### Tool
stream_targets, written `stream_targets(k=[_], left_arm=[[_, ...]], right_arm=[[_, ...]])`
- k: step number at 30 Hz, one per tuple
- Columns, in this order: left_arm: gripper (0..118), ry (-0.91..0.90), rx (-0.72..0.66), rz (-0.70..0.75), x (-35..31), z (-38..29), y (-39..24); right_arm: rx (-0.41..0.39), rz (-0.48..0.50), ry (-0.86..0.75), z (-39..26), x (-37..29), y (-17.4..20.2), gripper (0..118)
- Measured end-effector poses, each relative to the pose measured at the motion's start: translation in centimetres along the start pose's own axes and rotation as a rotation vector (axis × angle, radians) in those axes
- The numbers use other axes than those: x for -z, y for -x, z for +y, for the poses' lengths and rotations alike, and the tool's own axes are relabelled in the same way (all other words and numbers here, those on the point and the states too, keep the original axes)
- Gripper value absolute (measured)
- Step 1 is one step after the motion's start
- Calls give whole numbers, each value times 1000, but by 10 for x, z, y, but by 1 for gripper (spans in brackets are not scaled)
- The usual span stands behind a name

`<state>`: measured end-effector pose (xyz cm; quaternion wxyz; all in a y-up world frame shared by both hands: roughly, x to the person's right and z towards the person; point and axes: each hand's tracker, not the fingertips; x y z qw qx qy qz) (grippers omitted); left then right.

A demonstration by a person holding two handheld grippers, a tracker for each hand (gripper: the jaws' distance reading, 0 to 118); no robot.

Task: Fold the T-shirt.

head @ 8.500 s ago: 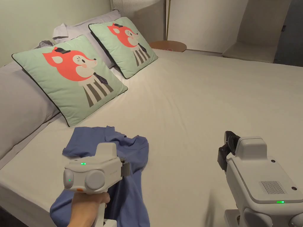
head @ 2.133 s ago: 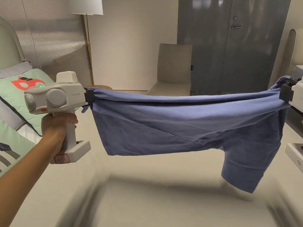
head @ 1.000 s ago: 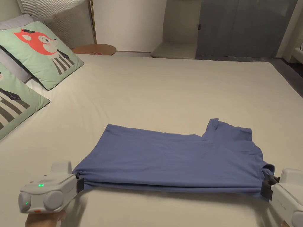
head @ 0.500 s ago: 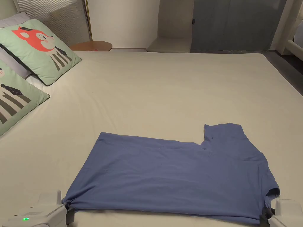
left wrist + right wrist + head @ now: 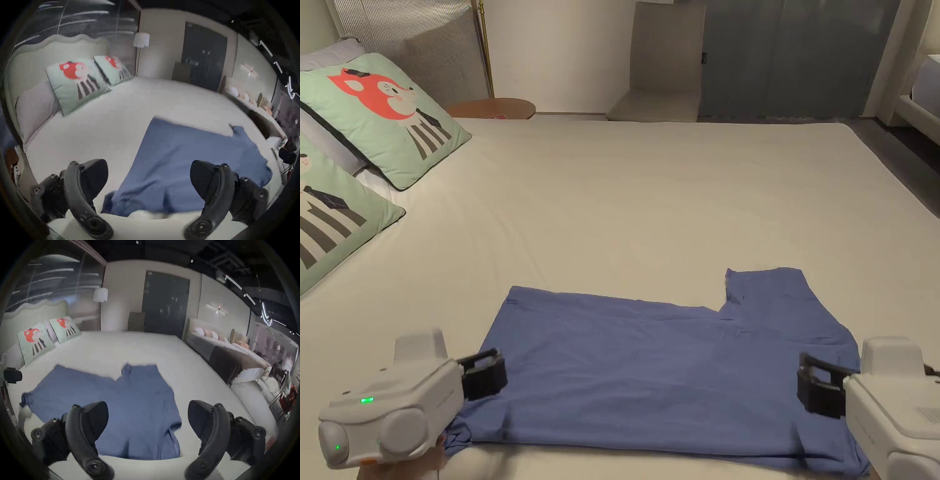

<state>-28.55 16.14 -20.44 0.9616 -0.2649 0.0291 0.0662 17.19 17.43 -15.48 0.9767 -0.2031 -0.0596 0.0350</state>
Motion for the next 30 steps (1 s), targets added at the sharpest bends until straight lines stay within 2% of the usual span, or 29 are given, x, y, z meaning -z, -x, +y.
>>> stream_targets(k=[7,9,11,12,13,14,21,30], left_arm=[[103,-297,66,-107,-35,41,-50],[99,-356,69,-150,-41,43,-58],[69,-384,90,-163,-42,43,-64],[46,-388,101,-154,-42,43,-68],[7,-389,109,-151,-39,42,-72],[1,-382,117,-156,-35,42,-72],[0,-309,119,-170,-7,48,-72],[0,-43,167,-141,83,81,-56]], right_arm=[[24,-12,-200,43,-23,16,104],[24,-20,-228,50,-31,21,98],[20,-30,-244,51,-33,23,66],[18,-44,-249,52,-32,25,43],[13,-50,-254,47,-27,24,11],[11,-46,-259,46,-25,23,2],[9,-47,-265,51,-19,27,1],[-4,-27,-248,63,26,27,1]])
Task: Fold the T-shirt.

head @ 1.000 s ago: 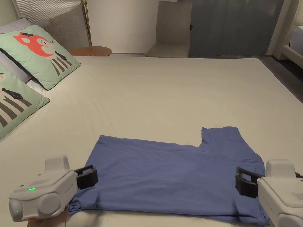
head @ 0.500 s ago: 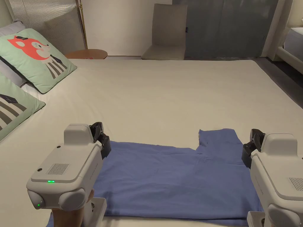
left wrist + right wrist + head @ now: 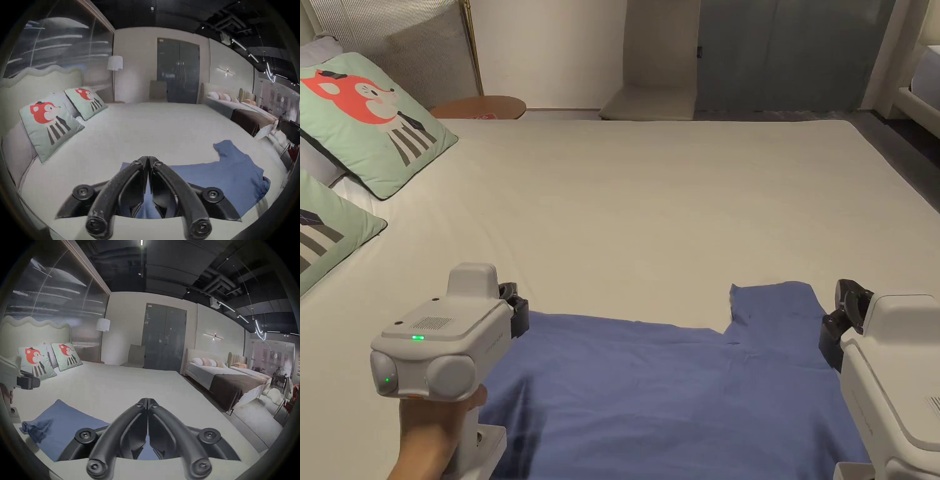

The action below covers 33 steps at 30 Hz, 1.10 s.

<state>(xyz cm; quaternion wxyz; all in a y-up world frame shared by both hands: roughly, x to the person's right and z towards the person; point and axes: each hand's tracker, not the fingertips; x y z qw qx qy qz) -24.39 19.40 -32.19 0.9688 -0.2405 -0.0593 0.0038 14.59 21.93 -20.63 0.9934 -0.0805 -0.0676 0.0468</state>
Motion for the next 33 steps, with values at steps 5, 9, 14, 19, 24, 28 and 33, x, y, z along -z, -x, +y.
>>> stream_targets(k=[5,9,14,19,24,28,33], left_arm=[[0,119,-2,-4,59,10,22],[0,253,-37,-39,114,13,45],[46,390,-95,-13,169,9,64],[88,459,-121,22,200,-4,68],[56,513,-4,62,212,-20,49],[3,484,88,45,204,-17,35],[3,407,132,60,185,-5,25]], right_arm=[[3,2,22,0,30,2,1],[-6,2,47,-11,64,3,1],[-19,-2,75,-15,87,2,1],[-23,-11,106,-22,97,2,1],[-25,-23,137,-28,99,-5,1],[-20,-43,177,-35,104,-17,1],[24,-69,288,-39,119,-43,1]])
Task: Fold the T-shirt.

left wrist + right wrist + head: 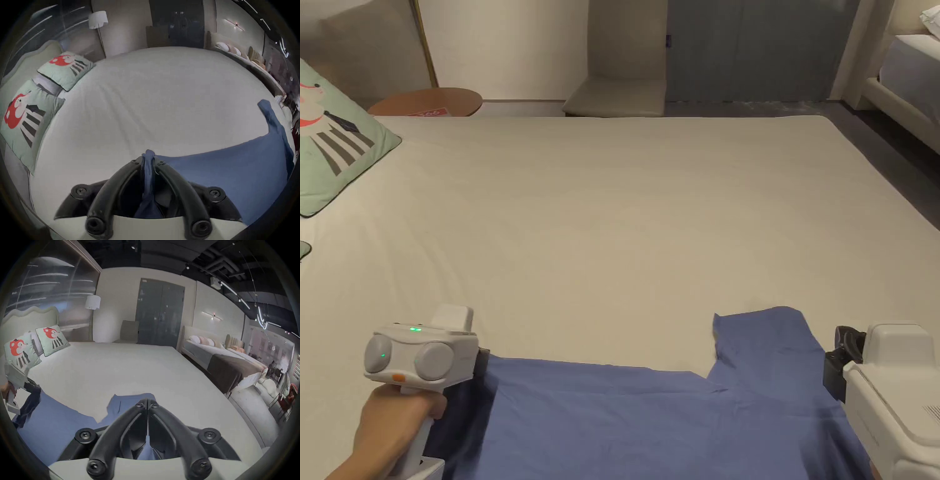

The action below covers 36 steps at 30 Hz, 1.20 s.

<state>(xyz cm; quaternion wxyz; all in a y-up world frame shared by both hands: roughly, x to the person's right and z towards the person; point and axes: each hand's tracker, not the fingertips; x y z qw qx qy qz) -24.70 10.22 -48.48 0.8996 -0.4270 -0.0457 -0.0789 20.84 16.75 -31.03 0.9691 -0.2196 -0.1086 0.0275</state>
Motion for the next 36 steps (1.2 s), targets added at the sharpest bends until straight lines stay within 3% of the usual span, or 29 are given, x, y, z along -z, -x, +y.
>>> stream_targets(k=[3,4,5,7,8,9,12,14,15,17,19,20,22,26,29,36], left_arm=[[3,-74,-8,-21,-30,3,0],[3,-95,-8,-36,-39,3,1],[3,-117,-23,-52,-50,3,2],[3,-147,-46,-91,-66,4,4],[3,-158,-50,-99,-73,4,5],[3,-163,-50,-106,-79,4,5],[3,-176,-57,-122,-87,5,6],[3,-183,-69,-130,-90,6,7],[3,-186,-72,-130,-89,6,7],[3,-186,-73,-129,-89,6,8],[3,-185,-78,-129,-89,4,8],[3,-186,-83,-130,-90,2,9],[3,-189,-93,-129,-92,0,11],[3,-198,-127,-125,-98,-6,16],[3,-237,-155,-120,-112,-10,22],[3,-382,-197,-79,-166,17,47]], right_arm=[[21,-3,129,3,28,-23,2],[24,-5,169,2,36,-27,8],[21,-15,206,0,48,-33,24],[24,-4,315,-6,72,-42,79],[36,-2,342,-11,84,-44,94],[55,6,379,-16,94,-46,101],[79,34,488,-28,114,-46,100],[51,27,522,-35,120,-40,99],[29,21,541,-39,122,-37,96],[-13,36,565,-48,128,-30,74],[23,33,535,-50,125,-29,67],[19,30,529,-48,121,-29,54],[24,58,506,-44,112,-28,6],[-49,40,419,-32,90,-22,5],[-61,33,308,-11,59,-22,5],[-105,48,-59,84,-10,-18,5]])
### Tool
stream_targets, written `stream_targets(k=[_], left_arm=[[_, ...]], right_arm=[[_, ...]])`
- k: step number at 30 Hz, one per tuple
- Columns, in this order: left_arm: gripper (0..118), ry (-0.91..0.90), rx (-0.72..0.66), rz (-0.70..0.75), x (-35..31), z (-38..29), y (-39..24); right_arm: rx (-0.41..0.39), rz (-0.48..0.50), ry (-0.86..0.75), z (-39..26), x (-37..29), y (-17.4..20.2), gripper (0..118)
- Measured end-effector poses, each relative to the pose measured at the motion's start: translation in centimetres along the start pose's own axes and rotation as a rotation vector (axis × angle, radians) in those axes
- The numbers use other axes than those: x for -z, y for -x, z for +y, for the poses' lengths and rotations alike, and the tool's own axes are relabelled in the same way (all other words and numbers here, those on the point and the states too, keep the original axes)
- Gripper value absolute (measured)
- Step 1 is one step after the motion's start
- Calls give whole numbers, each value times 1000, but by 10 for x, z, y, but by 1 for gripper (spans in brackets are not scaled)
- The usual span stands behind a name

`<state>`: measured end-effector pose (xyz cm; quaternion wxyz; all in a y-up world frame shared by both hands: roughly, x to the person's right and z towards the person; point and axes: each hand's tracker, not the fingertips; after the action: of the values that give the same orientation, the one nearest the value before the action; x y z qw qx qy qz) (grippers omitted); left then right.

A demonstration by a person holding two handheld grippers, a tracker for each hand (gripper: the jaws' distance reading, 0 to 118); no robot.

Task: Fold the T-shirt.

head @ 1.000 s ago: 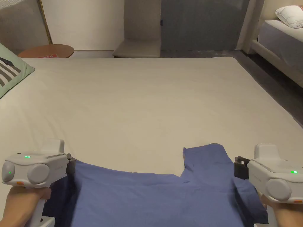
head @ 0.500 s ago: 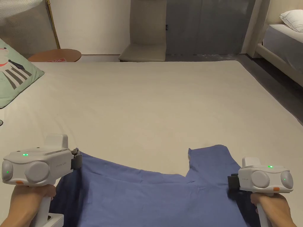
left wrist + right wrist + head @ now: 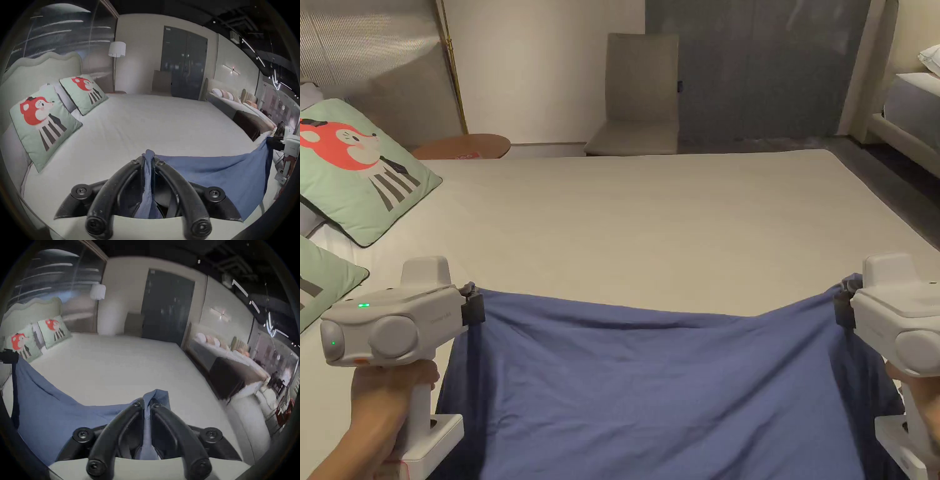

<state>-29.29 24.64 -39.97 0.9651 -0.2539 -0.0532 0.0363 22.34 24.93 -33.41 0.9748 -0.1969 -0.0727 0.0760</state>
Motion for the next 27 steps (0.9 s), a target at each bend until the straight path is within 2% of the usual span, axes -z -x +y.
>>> stream_targets(k=[3,7,13,19,27], left_arm=[[3,-91,-3,28,-16,38,4],[3,-209,-15,52,-36,95,4],[3,-386,41,119,-50,180,-4],[3,-488,43,164,-46,243,-13],[3,-556,4,181,-12,269,-22]], right_arm=[[-23,-14,-142,46,-9,1,5],[-94,-88,-300,108,-11,6,5],[-56,-115,-459,190,-7,0,5],[-83,-162,-577,252,-5,-7,5],[-20,-155,-633,277,22,-14,5]])
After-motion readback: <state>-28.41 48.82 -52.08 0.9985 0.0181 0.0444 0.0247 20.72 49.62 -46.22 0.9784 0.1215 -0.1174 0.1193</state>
